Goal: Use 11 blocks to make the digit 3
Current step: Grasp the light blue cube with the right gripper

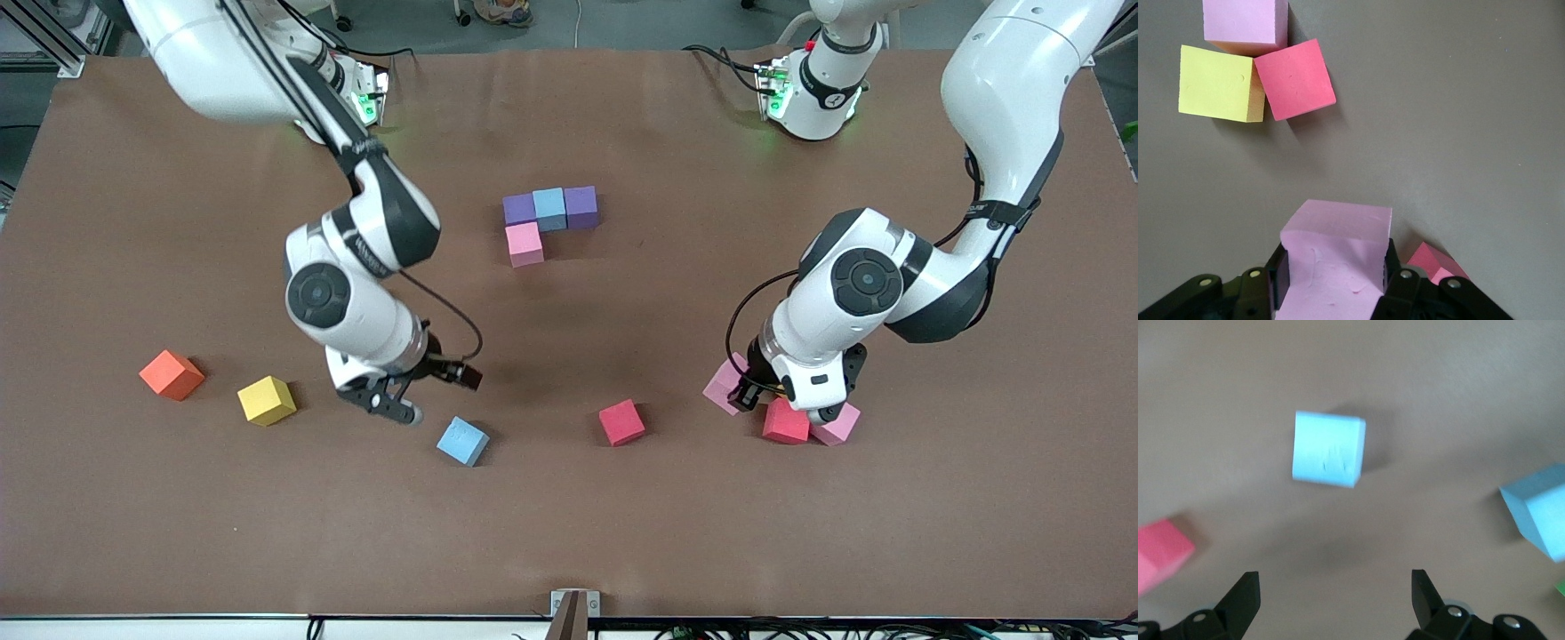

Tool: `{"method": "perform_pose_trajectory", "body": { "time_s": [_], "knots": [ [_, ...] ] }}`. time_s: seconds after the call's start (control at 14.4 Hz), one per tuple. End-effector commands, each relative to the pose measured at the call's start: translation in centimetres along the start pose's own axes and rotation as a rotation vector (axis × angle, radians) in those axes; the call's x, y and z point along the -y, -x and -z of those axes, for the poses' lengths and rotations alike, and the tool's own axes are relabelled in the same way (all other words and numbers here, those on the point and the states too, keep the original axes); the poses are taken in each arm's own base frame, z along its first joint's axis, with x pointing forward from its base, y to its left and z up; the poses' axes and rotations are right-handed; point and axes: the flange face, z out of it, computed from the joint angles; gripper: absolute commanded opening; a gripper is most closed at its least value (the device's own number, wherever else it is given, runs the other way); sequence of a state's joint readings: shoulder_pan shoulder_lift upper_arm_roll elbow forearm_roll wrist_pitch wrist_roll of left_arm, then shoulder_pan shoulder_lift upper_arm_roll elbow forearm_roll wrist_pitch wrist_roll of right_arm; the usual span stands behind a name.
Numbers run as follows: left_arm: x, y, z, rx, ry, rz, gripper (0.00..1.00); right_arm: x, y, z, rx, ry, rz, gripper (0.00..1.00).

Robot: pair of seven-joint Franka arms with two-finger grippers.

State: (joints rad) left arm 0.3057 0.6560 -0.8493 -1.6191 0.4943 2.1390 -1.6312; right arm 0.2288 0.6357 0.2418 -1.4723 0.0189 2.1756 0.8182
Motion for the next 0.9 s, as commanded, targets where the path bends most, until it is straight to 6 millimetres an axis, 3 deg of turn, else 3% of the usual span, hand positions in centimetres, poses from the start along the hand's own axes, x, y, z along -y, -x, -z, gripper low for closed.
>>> {"method": "perform_pose_trajectory", "body": {
  "time_s": [0.0,0.14,0.28,0.62,0.83],
  "knots": [
    [-0.3,-0.2,0.2,-0.019,-0.002,-0.017,0.07,2.1,-2.6,-1.0,-0.010,-0.058,-0.077,1.00],
    [-0.3,-0.3,0.2,-0.020,-0.002,-0.017,0.07,1.6,-5.2,-2.4,-0.054,-0.080,-0.105,1.00],
    [-0.2,-0.5,0.1,-0.022,-0.004,-0.015,0.07,0.6,-6.1,-5.3,-0.070,-0.051,-0.111,1.00],
    [-0.2,-0.5,0.0,-0.021,-0.006,-0.018,0.07,0.7,-5.4,-7.1,-0.049,-0.010,-0.115,1.00],
    [-0.2,-0.6,0.1,-0.023,-0.005,-0.024,0.07,1.8,-4.6,-7.4,-0.054,-0.017,-0.124,1.00]
  ]
}}
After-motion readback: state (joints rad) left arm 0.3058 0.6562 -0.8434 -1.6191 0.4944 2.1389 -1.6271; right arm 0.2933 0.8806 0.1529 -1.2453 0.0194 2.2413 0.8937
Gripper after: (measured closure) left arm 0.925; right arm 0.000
